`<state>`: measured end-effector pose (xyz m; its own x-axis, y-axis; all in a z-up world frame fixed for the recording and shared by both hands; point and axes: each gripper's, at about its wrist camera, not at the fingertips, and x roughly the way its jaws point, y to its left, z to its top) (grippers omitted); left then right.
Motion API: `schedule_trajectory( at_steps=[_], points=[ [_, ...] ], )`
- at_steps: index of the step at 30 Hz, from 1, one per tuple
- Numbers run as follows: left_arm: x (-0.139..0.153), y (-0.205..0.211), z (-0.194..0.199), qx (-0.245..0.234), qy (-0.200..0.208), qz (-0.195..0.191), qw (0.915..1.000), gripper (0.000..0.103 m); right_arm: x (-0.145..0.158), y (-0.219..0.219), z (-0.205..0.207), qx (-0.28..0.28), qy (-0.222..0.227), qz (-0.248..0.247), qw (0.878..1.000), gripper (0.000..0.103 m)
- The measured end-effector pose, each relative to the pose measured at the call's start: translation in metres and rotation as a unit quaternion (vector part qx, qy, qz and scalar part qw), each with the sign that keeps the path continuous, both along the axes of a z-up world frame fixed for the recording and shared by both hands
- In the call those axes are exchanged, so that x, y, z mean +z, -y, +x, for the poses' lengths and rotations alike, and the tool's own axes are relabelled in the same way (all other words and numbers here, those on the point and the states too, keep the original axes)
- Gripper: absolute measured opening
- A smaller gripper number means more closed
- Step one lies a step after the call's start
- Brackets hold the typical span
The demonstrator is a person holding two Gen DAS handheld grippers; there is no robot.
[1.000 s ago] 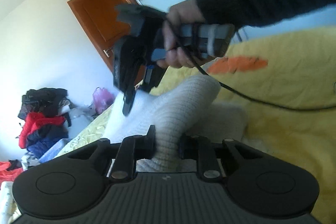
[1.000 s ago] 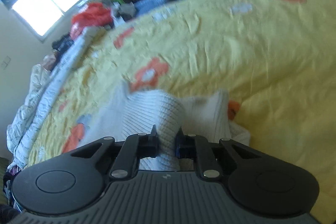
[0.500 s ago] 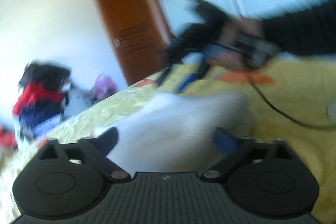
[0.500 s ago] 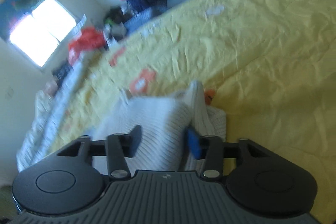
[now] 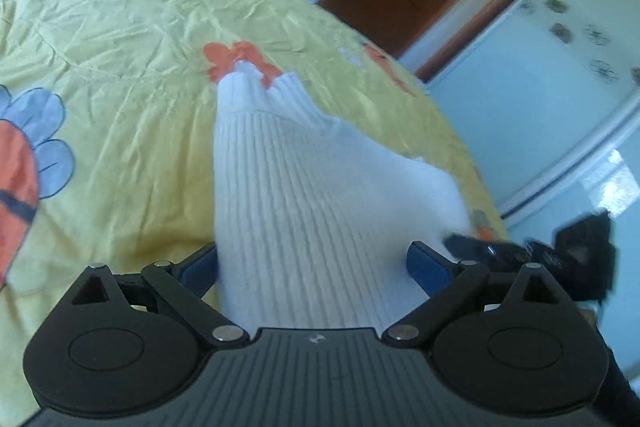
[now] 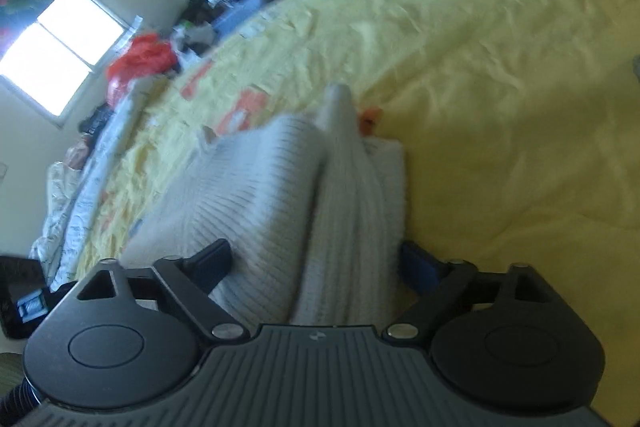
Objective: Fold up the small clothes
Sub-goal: 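Regrip the fold with the left tool while the right tool keeps holding it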
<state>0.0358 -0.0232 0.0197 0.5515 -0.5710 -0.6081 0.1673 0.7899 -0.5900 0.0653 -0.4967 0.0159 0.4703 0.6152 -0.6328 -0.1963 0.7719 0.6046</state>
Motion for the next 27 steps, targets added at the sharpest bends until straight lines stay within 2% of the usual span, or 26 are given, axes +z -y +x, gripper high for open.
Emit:
schedule_trajectory(
  at_steps=[1, 2, 4, 5, 6, 7, 9, 11, 14, 18, 20, 22, 23, 25, 27],
  points=[
    [-0.002, 0.003, 0.006, 0.003, -0.013, -0.005, 0.9999, 0.096, 0.001, -0.003, -0.001, 0.0, 0.005, -0.004, 1.0, 0.091],
    [-0.007, 0.003, 0.013, 0.011, -0.025, -0.012, 0.9996, 0.086, 0.001, -0.006, -0.002, -0.001, 0.006, -0.011, 1.0, 0.089],
    [-0.005, 0.002, 0.015, 0.012, -0.03, -0.004, 0.9995, 0.075, 0.002, -0.008, -0.004, 0.0, 0.011, -0.013, 1.0, 0.082],
    [-0.003, 0.003, 0.013, 0.008, -0.025, 0.005, 0.9996, 0.068, 0.002, -0.01, -0.006, 0.005, 0.011, -0.01, 1.0, 0.072],
    [-0.001, 0.003, 0.009, 0.005, -0.014, 0.013, 0.9998, 0.061, 0.001, -0.01, -0.008, 0.007, 0.009, -0.004, 1.0, 0.067],
    [0.002, 0.002, 0.005, 0.002, -0.002, 0.019, 0.9998, 0.058, 0.002, -0.009, -0.01, 0.009, 0.008, 0.001, 1.0, 0.064],
    [0.008, 0.002, 0.001, 0.003, 0.007, 0.026, 0.9996, 0.052, 0.009, -0.01, -0.016, 0.003, 0.012, 0.009, 1.0, 0.05],
    [0.015, -0.004, -0.004, 0.003, 0.009, 0.021, 0.9997, 0.049, 0.019, -0.016, -0.021, -0.001, 0.021, 0.017, 1.0, 0.045],
    [0.035, -0.014, -0.011, -0.004, 0.024, 0.03, 0.9992, 0.049, 0.041, -0.028, -0.027, 0.011, 0.047, 0.041, 0.998, 0.044],
    [0.057, -0.041, -0.002, 0.021, 0.045, 0.067, 0.9965, 0.049, 0.057, -0.058, -0.018, 0.041, 0.062, 0.065, 0.995, 0.044],
    [0.055, -0.055, 0.01, 0.026, 0.03, 0.087, 0.9954, 0.05, 0.051, -0.073, -0.005, 0.046, 0.052, 0.078, 0.994, 0.043],
    [0.034, -0.065, 0.022, 0.034, 0.001, 0.1, 0.9944, 0.055, 0.039, -0.087, 0.009, 0.046, 0.038, 0.084, 0.995, 0.043],
    [0.022, -0.067, 0.025, 0.036, -0.013, 0.11, 0.9932, 0.063, 0.032, -0.094, 0.016, 0.041, 0.032, 0.081, 0.995, 0.043],
    [0.015, -0.081, 0.016, 0.052, -0.012, 0.08, 0.9954, 0.066, 0.016, -0.098, 0.026, 0.014, 0.022, 0.062, 0.998, 0.05],
    [0.024, -0.091, 0.0, 0.059, -0.009, 0.052, 0.9969, 0.072, 0.005, -0.093, 0.029, 0.002, -0.01, 0.074, 0.997, 0.058]
  ],
)
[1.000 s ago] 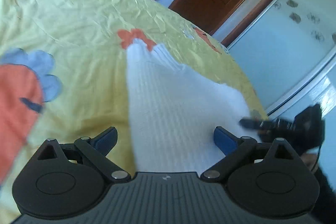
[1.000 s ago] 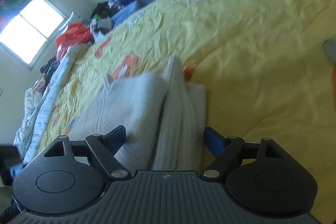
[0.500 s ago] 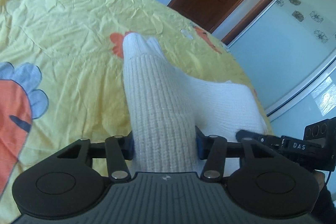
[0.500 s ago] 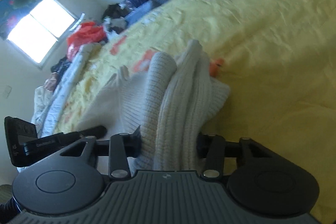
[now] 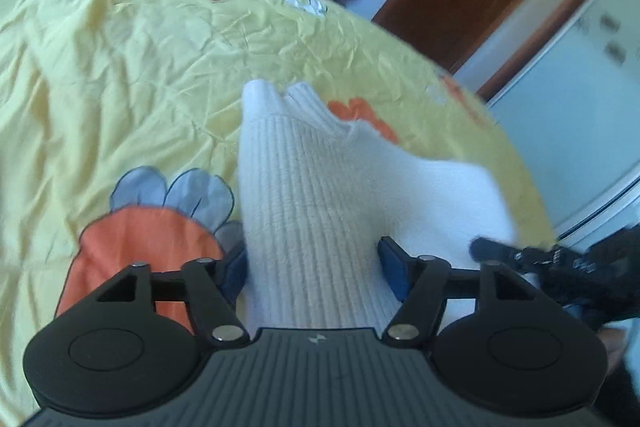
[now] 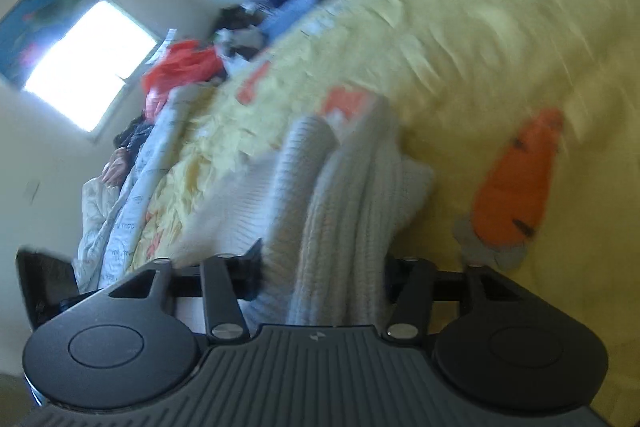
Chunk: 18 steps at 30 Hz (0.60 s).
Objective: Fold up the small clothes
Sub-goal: 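Regrip the fold with the left tool while the right tool keeps holding it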
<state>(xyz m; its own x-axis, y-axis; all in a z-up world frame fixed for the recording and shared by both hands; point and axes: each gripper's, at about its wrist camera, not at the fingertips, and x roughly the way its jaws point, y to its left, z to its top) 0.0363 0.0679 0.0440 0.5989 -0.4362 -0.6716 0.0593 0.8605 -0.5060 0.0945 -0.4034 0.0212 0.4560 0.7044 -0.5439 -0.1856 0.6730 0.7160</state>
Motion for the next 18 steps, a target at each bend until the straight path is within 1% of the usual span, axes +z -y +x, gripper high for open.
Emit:
schedule_trajectory(
  at_steps=[1, 3, 4, 6, 8, 10, 11, 12, 13, 15, 17, 18],
  points=[
    [0.004, -0.003, -0.01, -0.001, 0.008, -0.009, 0.9999, 0.075, 0.0, 0.004, -0.006, -0.004, -0.003, 0.008, 1.0, 0.062],
    [0.005, -0.006, -0.033, -0.011, 0.019, -0.032, 0.9993, 0.085, 0.007, 0.014, -0.019, 0.003, 0.002, 0.012, 1.0, 0.076],
    [0.003, -0.005, -0.039, -0.025, 0.015, -0.037, 0.9989, 0.086, 0.01, 0.019, -0.027, 0.01, 0.005, 0.016, 1.0, 0.08],
    [-0.002, 0.001, -0.048, -0.046, 0.017, -0.023, 0.9985, 0.089, 0.015, 0.026, -0.04, 0.03, 0.011, 0.021, 0.999, 0.095],
    [-0.01, 0.002, -0.056, -0.047, 0.023, -0.027, 0.9983, 0.091, 0.013, 0.026, -0.05, 0.063, 0.004, 0.009, 0.998, 0.097],
    [-0.014, 0.005, -0.055, -0.033, 0.013, -0.039, 0.9986, 0.09, 0.005, 0.019, -0.057, 0.083, -0.007, -0.007, 0.996, 0.094],
    [-0.012, 0.007, -0.054, -0.031, 0.015, -0.037, 0.9987, 0.083, 0.002, 0.015, -0.061, 0.086, 0.003, -0.018, 0.996, 0.091],
    [-0.009, 0.01, -0.056, -0.031, 0.02, -0.027, 0.999, 0.066, 0.002, 0.01, -0.065, 0.087, 0.018, -0.03, 0.996, 0.089],
    [-0.003, 0.012, -0.058, -0.028, 0.025, -0.017, 0.9991, 0.062, 0.003, 0.005, -0.067, 0.091, 0.026, -0.04, 0.995, 0.087],
    [0.009, 0.008, -0.062, -0.027, 0.033, -0.011, 0.999, 0.047, 0.01, 0.0, -0.069, 0.098, 0.029, -0.045, 0.994, 0.062],
    [0.021, 0.002, -0.069, -0.028, 0.047, -0.007, 0.9985, 0.041, 0.02, 0.001, -0.075, 0.106, 0.043, -0.041, 0.993, 0.056],
    [0.023, 0.0, -0.071, -0.03, 0.051, 0.0, 0.9982, 0.041, 0.024, 0.002, -0.076, 0.11, 0.046, -0.037, 0.992, 0.055]
  ],
)
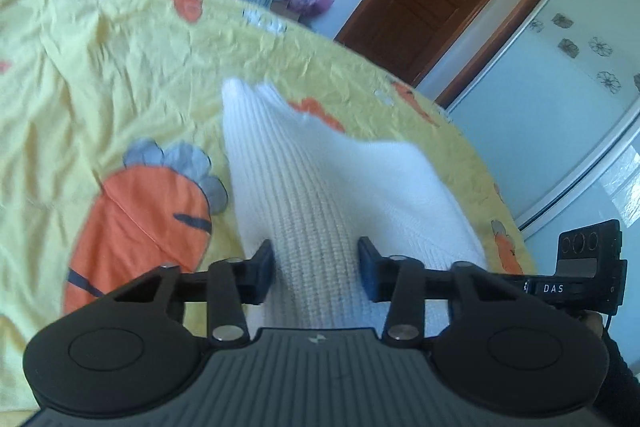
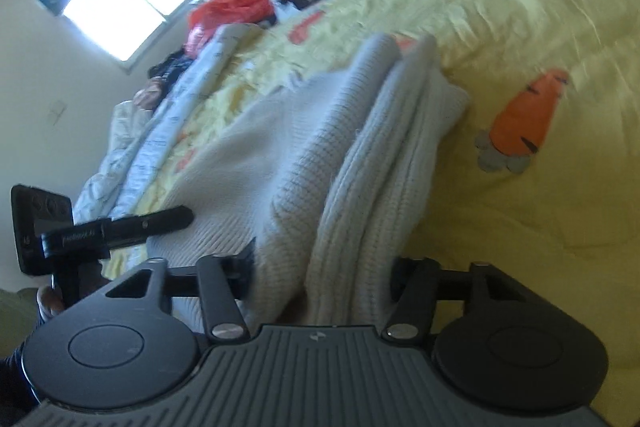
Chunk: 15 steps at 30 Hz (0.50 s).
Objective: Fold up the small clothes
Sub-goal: 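Regrip the fold with the left tool while the right tool keeps holding it, then open both tools to release the folded sweater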
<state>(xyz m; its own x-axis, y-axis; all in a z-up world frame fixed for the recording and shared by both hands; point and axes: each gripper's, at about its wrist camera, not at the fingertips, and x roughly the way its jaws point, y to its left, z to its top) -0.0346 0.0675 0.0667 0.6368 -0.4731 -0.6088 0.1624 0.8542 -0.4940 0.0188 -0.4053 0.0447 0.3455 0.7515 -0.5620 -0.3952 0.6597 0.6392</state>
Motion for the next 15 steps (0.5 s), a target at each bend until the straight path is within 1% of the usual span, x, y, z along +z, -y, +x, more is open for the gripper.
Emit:
schedule_trajectory(
  at_steps=[2, 3, 4, 5, 6, 7, 8, 9, 10, 11, 12, 14, 15],
  points=[
    [-0.006, 0.004, -0.001, -0.009, 0.001, 0.029, 0.9995, 0.041, 0.0, 0.0, -0.004, 0.008, -0.007, 0.007, 1.0, 0.055],
    [-0.012, 0.005, -0.001, -0.008, -0.001, 0.04, 0.9992, 0.045, -0.004, -0.001, -0.004, 0.007, -0.012, 0.005, 1.0, 0.055],
    [-0.017, 0.008, -0.002, -0.007, 0.004, 0.051, 0.9987, 0.048, -0.012, -0.003, -0.005, 0.003, -0.015, -0.001, 1.0, 0.054],
    [-0.019, 0.01, -0.004, -0.002, 0.015, 0.06, 0.998, 0.053, -0.019, -0.004, -0.005, -0.002, -0.012, -0.003, 1.0, 0.057],
    [-0.017, 0.012, -0.008, 0.002, 0.023, 0.068, 0.9974, 0.056, -0.023, -0.001, -0.007, -0.011, -0.006, 0.006, 1.0, 0.067],
    [-0.013, 0.014, -0.012, 0.003, 0.031, 0.08, 0.9963, 0.057, -0.025, 0.001, -0.006, -0.022, -0.01, 0.014, 1.0, 0.068],
    [-0.006, 0.016, -0.015, 0.004, 0.039, 0.096, 0.9946, 0.061, -0.024, 0.003, -0.006, -0.026, -0.015, 0.017, 0.999, 0.072],
    [0.004, 0.018, -0.019, 0.009, 0.05, 0.115, 0.9921, 0.063, -0.02, 0.004, -0.004, -0.03, -0.017, 0.01, 0.999, 0.076],
    [0.013, 0.019, -0.023, 0.013, 0.068, 0.128, 0.9893, 0.064, -0.012, 0.006, -0.001, -0.038, -0.016, 0.0, 0.999, 0.076],
    [0.024, 0.021, -0.027, 0.016, 0.09, 0.141, 0.9857, 0.073, -0.003, 0.01, 0.001, -0.05, -0.006, -0.001, 0.999, 0.076],
    [0.033, 0.025, -0.029, 0.025, 0.112, 0.159, 0.9805, 0.087, 0.008, 0.014, 0.002, -0.069, 0.014, -0.001, 0.998, 0.077],
    [0.042, 0.042, -0.027, 0.049, 0.148, 0.204, 0.9664, 0.098, 0.036, 0.015, 0.004, -0.117, 0.077, -0.021, 0.99, 0.074],
    [0.04, 0.054, -0.021, 0.055, 0.156, 0.23, 0.959, 0.098, 0.048, 0.01, 0.007, -0.13, 0.108, -0.03, 0.985, 0.074]
  ],
)
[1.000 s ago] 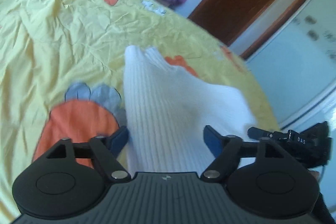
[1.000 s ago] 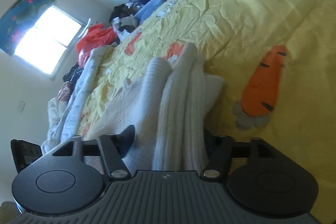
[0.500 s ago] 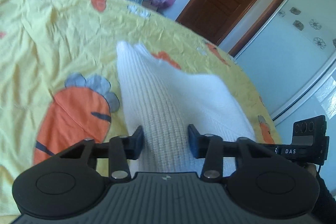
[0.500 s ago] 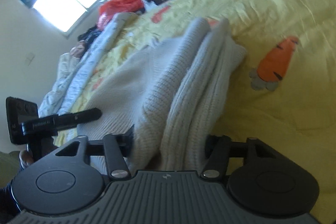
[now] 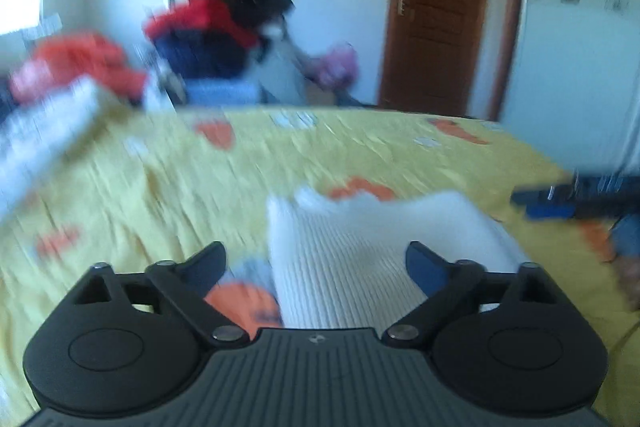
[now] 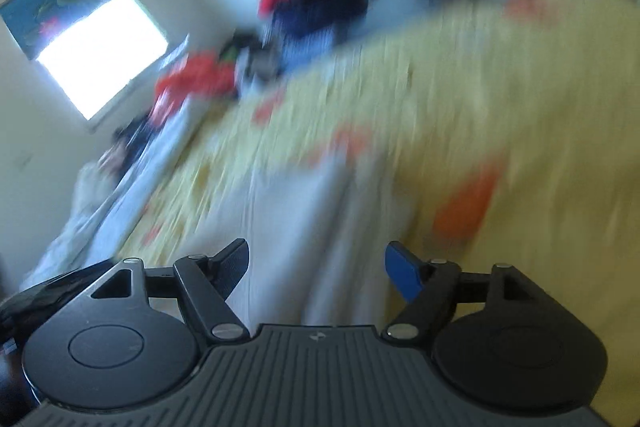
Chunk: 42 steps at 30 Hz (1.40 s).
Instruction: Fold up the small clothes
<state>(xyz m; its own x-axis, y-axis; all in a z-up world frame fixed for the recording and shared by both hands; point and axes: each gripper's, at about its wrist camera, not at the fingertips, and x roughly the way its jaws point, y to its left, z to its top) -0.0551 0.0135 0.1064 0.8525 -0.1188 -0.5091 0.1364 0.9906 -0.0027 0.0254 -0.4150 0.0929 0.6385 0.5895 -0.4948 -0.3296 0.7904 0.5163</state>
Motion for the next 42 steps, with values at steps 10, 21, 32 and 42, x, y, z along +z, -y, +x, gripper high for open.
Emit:
schedule_trajectory(
  at_steps=[10, 21, 32, 42],
  points=[
    [-0.061, 0.063, 0.035, -0.019, -0.053, 0.078, 0.9954, 0.097, -0.044, -0.081, 0.074, 0.034, -0.065, -0.016, 0.997, 0.062],
    [-0.063, 0.061, 0.035, -0.023, -0.053, 0.072, 0.9957, 0.097, -0.026, -0.055, 0.074, 0.006, -0.091, -0.001, 0.996, 0.055],
    [-0.064, 0.061, 0.035, -0.024, -0.052, 0.071, 0.9958, 0.098, -0.012, -0.022, 0.085, -0.003, -0.095, 0.014, 0.995, 0.068],
    [-0.064, 0.061, 0.034, -0.024, -0.052, 0.072, 0.9958, 0.098, -0.035, -0.024, 0.097, 0.007, -0.134, 0.024, 0.991, 0.064]
  ],
)
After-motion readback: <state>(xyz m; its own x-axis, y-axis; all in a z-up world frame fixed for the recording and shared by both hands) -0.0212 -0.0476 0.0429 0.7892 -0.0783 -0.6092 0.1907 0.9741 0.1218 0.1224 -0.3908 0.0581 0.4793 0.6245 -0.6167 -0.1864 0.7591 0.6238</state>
